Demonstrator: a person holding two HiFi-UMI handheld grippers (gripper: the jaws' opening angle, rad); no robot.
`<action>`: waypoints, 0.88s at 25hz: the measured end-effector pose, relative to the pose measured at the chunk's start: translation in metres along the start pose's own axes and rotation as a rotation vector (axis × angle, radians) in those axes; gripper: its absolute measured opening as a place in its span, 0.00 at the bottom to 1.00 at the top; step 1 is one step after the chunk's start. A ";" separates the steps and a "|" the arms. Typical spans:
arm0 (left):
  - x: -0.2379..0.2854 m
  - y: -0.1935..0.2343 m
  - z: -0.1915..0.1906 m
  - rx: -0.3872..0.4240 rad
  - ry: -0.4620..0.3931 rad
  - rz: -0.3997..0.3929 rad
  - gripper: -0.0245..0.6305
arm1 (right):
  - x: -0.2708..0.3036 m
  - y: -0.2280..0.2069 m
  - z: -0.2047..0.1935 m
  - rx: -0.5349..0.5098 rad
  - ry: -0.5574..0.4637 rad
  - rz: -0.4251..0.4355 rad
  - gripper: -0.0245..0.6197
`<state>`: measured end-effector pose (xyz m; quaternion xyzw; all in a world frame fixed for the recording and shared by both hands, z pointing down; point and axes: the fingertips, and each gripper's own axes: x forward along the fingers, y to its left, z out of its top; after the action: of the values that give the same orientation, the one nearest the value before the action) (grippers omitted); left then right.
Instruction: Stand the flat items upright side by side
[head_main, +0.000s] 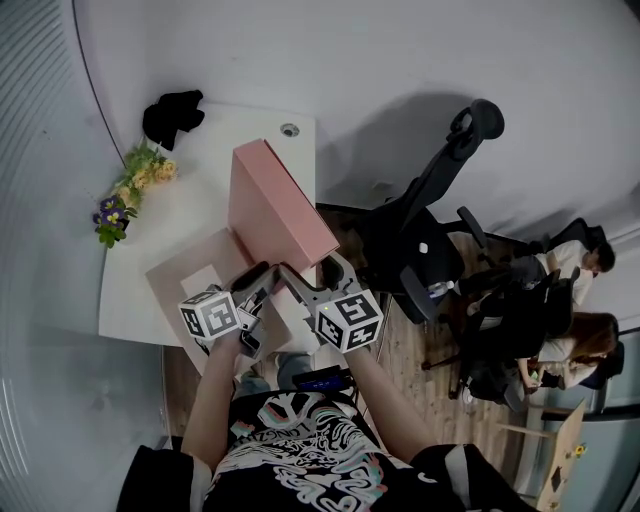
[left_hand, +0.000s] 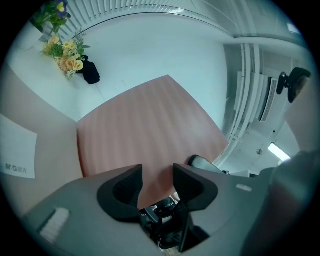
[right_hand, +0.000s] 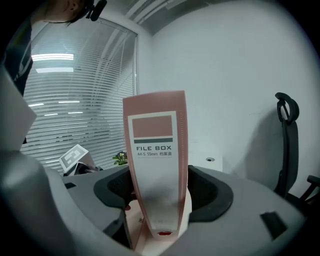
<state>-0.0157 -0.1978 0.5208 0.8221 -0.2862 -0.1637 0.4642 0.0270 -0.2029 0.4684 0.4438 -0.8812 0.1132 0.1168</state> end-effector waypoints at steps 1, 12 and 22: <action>-0.001 0.000 0.000 -0.001 -0.001 0.002 0.31 | -0.002 0.000 0.000 0.000 -0.001 -0.001 0.52; -0.014 -0.008 0.006 0.024 -0.024 0.006 0.31 | -0.026 0.007 -0.003 0.037 -0.038 -0.017 0.53; -0.026 -0.014 0.010 0.062 -0.084 0.043 0.32 | -0.039 0.006 -0.008 0.060 -0.049 0.015 0.52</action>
<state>-0.0373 -0.1826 0.5040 0.8221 -0.3282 -0.1791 0.4295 0.0457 -0.1673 0.4633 0.4431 -0.8833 0.1297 0.0812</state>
